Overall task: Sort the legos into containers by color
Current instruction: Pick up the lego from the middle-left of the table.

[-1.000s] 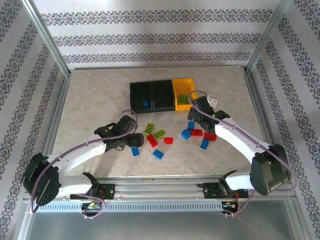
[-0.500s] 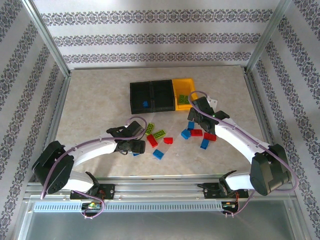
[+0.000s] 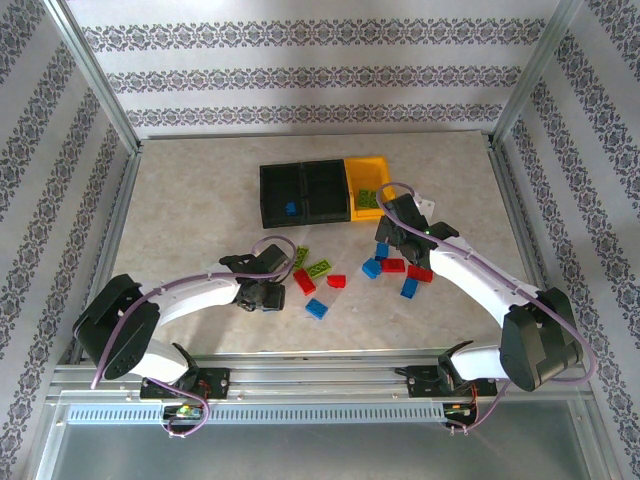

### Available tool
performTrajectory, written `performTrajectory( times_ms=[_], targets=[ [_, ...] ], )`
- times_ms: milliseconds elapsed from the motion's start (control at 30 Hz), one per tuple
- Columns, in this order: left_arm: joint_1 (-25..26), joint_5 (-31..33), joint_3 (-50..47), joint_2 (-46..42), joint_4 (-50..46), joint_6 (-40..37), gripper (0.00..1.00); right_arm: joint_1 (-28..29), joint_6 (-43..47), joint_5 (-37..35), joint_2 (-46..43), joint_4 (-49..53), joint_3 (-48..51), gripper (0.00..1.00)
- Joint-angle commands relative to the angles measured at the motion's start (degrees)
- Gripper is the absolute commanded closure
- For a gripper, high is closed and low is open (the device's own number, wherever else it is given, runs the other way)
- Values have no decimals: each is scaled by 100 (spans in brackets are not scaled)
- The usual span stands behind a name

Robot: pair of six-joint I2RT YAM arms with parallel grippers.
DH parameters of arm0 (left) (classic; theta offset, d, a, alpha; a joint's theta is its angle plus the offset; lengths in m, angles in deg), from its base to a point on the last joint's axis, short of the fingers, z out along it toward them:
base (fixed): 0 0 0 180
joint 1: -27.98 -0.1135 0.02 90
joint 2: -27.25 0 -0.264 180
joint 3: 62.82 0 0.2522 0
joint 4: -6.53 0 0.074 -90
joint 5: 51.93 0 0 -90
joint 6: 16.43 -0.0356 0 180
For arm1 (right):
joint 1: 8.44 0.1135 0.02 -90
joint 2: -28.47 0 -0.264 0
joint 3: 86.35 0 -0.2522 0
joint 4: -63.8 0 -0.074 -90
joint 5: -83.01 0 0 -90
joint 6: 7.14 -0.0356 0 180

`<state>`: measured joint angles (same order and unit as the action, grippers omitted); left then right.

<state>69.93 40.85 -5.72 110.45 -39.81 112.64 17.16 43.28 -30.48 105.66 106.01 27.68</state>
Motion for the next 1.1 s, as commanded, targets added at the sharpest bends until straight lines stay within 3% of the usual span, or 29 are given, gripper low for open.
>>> performTrajectory(
  times_ms=[0, 567, 1067],
  targets=[
    [72, 216, -47, 139, -258, -56, 40, -55, -156, 11, -5, 20, 96, 2],
    [67, 345, 68, 541, 11, -136, 61, -56, -195, 46, 120, 29, 137, 2],
    [-9, 1316, 709, 404, -73, -329, 65, -56, -217, 13, 76, 29, 183, 2]
  ],
)
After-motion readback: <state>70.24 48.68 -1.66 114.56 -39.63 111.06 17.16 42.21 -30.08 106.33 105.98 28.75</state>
